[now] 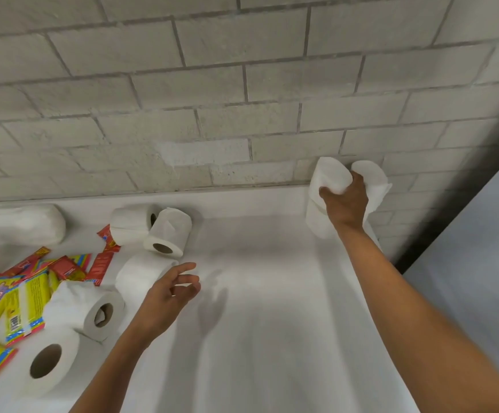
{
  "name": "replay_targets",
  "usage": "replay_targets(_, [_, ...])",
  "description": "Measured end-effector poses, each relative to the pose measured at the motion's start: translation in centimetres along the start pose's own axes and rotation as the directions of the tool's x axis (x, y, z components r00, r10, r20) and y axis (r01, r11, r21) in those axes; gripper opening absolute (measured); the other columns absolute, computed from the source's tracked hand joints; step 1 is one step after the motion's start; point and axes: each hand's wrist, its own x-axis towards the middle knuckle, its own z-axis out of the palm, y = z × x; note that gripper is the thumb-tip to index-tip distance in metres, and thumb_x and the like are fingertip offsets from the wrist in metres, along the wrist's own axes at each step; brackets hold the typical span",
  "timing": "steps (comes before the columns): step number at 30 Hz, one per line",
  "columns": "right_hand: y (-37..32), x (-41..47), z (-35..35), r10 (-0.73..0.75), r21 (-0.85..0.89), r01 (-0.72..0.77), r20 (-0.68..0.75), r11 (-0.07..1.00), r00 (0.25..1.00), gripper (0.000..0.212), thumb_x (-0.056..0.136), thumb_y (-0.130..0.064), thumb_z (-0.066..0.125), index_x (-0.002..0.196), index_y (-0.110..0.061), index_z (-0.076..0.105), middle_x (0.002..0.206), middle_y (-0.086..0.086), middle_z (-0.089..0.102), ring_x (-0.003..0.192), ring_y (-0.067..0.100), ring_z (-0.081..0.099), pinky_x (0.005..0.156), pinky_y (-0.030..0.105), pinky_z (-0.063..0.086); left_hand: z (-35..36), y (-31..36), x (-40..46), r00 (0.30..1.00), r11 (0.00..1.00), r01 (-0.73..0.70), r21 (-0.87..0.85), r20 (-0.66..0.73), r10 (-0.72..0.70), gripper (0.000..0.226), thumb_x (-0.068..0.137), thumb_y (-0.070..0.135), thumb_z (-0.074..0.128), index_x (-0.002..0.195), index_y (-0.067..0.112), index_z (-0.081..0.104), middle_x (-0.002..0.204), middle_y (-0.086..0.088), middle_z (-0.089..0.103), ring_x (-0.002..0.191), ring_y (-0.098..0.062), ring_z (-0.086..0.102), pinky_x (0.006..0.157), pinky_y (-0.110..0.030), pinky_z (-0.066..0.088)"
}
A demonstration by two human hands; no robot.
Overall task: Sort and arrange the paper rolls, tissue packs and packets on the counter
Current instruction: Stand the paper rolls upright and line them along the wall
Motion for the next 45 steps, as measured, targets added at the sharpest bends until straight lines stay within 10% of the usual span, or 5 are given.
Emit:
replay_targets(19, [1.5,-0.6,0.0,0.029,-0.077,-0.027,0.027,0.997,0.999,0.075,0.076,-0.031,0.079,0.139,-0.012,0.043,0.134,0.006,0.055,0.124,0.03,0.052,0.103,0.044,0.044,0.2,-0.2,-0.4,1.0,0.999,0.008,0.052,0.002,-0.008,0.036,0.093,0.035,0.065,0.127,0.035,0.057,0.11,0.01,0.069,0.099,-0.009,0.069,0.088,-0.031,0.058])
replay_targets(29, [3.8,-4.8,-1.0,0.245,-0.084,-0.234,0.155,0.969,0.957,0.096,0.082,-0.035,0.076,0.155,-0.017,0.018,0.155,0.011,0.033,0.14,0.03,0.037,0.111,0.043,0.037,-4.4,-0.6,2.6,0.916,0.896,0.042,0.443,-0.374,0.142,0.031,0.091,0.025,0.065,0.122,0.02,0.065,0.122,-0.006,0.065,0.11,-0.026,0.059,0.092,-0.033,0.046])
replay_targets(45, [3.8,-15.7,2.0,0.221,-0.175,-0.168,0.351,0.97,0.91,0.07,0.088,-0.031,0.071,0.148,-0.02,0.038,0.146,0.009,0.041,0.128,0.029,0.049,0.099,0.034,0.041,-8.4,-3.9,8.4,0.932,0.721,0.363,0.591,-0.234,-0.277,0.087,0.085,0.066,0.053,0.152,0.019,0.024,0.147,-0.015,0.044,0.134,-0.04,0.043,0.108,-0.052,0.04])
